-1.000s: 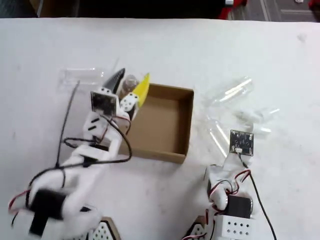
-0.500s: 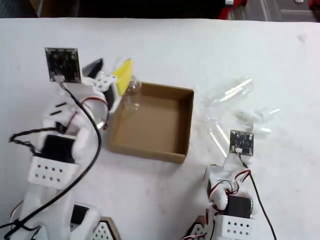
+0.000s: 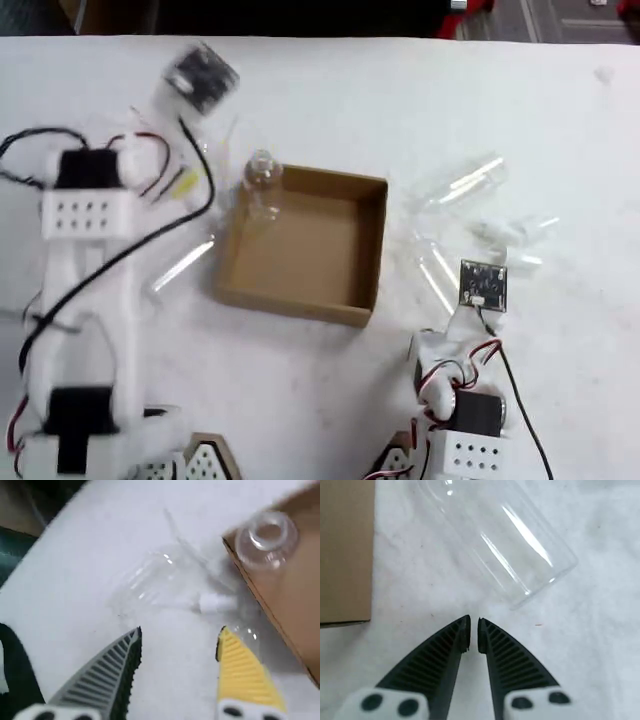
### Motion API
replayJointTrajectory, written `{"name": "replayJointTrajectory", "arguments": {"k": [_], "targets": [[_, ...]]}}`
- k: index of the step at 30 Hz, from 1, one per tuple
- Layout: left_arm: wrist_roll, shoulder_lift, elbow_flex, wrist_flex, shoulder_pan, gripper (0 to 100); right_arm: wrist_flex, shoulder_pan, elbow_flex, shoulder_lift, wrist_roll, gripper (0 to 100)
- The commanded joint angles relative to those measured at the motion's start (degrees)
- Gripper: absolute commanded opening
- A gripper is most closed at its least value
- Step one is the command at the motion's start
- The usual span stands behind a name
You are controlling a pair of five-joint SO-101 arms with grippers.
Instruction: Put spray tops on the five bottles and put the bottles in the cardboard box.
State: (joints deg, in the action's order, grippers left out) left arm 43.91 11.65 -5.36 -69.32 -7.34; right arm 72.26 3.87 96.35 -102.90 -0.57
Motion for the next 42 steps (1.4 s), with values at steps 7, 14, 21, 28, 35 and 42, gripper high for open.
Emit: {"name": "replayJointTrajectory", "arguments": {"k": [7, 14, 21, 28, 35, 42], "targets": [[12.1, -12.1, 3.6, 13.9, -2.6, 23, 0.2, -0.3, 0.5, -0.3, 0.4, 1.5], [20.7, -18.6, 4.4, 18.4, -0.3, 23, 0.2, -0.3, 0.5, -0.3, 0.4, 1.5], [20.7, -26.9, 12.6, 19.1, 2.1, 23, 0.2, -0.3, 0.5, -0.3, 0.4, 1.5], [12.7, -35.0, 26.1, 18.5, -0.5, 23, 0.2, -0.3, 0.5, -0.3, 0.4, 1.5], [0.4, -43.7, 43.6, 21.0, -3.2, 23, 0.2, -0.3, 0.5, -0.3, 0.4, 1.5], [0.4, -65.5, 58.0, 28.8, -6.0, 23, 0.2, -0.3, 0.5, -0.3, 0.4, 1.5]]}}
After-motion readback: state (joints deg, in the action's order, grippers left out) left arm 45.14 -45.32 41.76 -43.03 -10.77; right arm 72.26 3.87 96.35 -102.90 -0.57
